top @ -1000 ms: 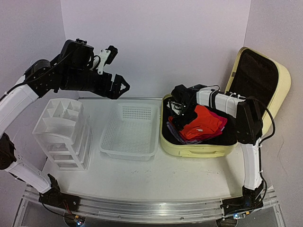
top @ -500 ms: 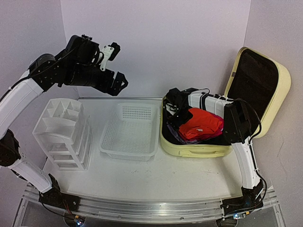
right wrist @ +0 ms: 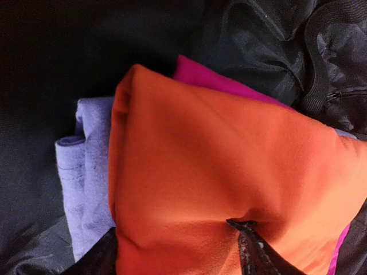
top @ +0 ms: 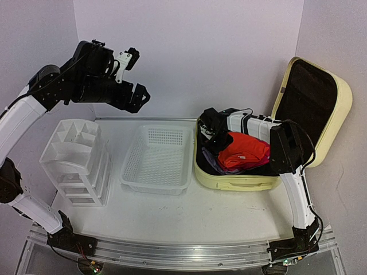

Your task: Open, take out, and arrange the luggage

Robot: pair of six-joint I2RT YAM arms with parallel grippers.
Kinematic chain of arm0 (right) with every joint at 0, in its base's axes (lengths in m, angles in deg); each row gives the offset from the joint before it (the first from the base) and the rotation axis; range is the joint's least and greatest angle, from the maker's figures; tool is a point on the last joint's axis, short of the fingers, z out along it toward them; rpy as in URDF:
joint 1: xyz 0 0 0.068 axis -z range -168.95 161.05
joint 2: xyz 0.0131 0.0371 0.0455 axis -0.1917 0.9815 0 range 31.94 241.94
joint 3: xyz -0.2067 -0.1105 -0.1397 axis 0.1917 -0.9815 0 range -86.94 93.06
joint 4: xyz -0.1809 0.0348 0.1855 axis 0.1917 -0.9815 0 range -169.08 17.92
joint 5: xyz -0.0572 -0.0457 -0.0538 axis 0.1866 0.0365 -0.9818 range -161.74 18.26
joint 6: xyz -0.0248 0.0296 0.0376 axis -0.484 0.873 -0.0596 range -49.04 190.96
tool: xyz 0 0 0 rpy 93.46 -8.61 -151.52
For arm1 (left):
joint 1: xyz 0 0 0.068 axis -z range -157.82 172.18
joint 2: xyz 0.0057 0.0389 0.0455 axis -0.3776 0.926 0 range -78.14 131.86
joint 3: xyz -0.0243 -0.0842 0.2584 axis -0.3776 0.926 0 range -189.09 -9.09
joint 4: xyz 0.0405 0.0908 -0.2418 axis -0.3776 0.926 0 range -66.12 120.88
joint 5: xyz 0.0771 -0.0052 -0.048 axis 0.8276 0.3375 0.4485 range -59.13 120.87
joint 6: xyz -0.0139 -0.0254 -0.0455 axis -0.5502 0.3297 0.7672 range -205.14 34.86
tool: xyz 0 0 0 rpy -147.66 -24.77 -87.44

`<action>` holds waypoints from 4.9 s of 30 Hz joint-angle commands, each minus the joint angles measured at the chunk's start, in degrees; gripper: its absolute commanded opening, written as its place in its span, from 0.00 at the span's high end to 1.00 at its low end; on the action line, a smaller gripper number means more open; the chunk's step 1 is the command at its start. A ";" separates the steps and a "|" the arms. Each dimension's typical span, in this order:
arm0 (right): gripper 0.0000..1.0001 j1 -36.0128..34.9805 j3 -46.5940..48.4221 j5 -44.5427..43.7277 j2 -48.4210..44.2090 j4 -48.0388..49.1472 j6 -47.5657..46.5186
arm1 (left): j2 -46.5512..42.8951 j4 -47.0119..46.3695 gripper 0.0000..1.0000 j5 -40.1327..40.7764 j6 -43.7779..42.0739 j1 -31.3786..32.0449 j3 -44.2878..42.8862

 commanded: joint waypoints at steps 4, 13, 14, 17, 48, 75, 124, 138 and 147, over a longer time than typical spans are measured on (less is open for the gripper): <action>0.52 0.25 -1.33 1.84 -3.03 2.97 -1.50 | -2.38 -0.49 0.03 -0.21 1.02 -0.17 -1.07; 0.39 0.58 -3.34 5.99 -5.85 2.81 -2.84 | -2.21 -0.57 0.03 -1.78 1.67 -0.17 -0.98; 0.39 0.72 -3.56 6.08 -5.96 2.81 -2.69 | -2.18 -0.53 0.03 -1.92 1.67 -0.17 -0.98; 0.39 1.35 -3.79 6.73 -6.40 2.81 -1.85 | -2.16 -0.49 0.03 -1.95 1.95 -0.17 -1.11; 0.32 6.64 -2.89 15.95 -7.08 0.56 -2.17 | -0.86 -0.49 0.03 -3.48 1.67 -0.17 -2.29; 0.34 7.13 -2.44 14.08 -4.70 -0.37 -4.02 | -0.68 -0.48 0.03 -4.41 2.02 -0.16 -2.38; 0.82 -3.00 -5.09 -9.71 -1.19 6.12 0.88 | -3.70 -0.22 0.03 -4.15 4.12 -0.17 0.82; 0.91 2.80 -8.39 9.26 -10.53 4.14 1.15 | -3.33 -0.20 0.03 -4.88 4.57 -0.17 1.18; 0.78 6.09 -10.07 19.65 -11.84 3.34 -1.07 | -2.52 -0.22 0.03 -5.96 4.39 -0.17 0.58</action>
